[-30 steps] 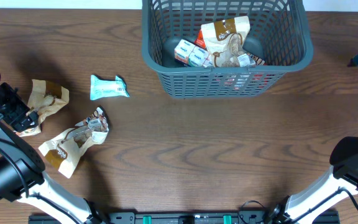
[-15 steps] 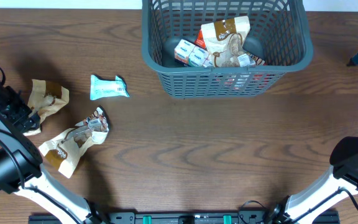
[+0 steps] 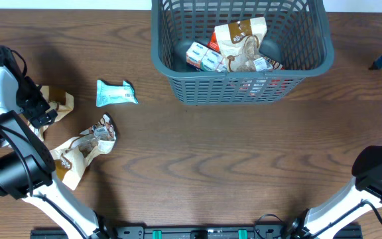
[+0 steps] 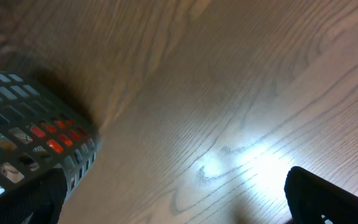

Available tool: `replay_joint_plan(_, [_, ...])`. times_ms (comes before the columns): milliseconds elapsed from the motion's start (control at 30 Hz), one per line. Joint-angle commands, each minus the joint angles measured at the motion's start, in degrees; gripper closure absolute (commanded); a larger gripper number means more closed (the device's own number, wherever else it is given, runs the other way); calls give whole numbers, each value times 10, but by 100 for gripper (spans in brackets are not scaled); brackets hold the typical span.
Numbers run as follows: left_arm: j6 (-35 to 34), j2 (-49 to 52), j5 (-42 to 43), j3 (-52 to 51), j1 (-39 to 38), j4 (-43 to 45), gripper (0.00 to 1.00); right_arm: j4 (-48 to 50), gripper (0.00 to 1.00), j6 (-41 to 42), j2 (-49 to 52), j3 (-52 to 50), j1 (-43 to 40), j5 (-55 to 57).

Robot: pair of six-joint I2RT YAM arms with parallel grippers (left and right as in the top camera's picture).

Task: Pack container
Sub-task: 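Lower the left gripper onto the upper brown-and-white bag and grasp it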

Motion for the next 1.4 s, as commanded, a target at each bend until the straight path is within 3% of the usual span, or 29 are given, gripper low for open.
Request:
replay_joint_plan(0, [-5,8,-26,-1,8,-3,1,-2,1,-11,5,-3,-2,-4])
replay_joint_plan(1000, [14,96,-31,-1,15,-16,0,-2,1,-11,5,-3,-2,-4])
replay_joint_plan(1033, [17,96,-31,-1,15,-16,13,-2,1,-11,5,-3,-2,-4])
replay_joint_plan(1133, [26,96,-29,-1,15,-16,81,-2,1,-11,5,-3,-2,-4])
replay_joint_plan(1167, [26,96,-21,-1,15,-16,94,-2,1,-11,5,-3,-2,-4])
replay_joint_plan(1367, [59,96,1,-1,15,-9,94,-2,1,-11,5,-3,-2,-3])
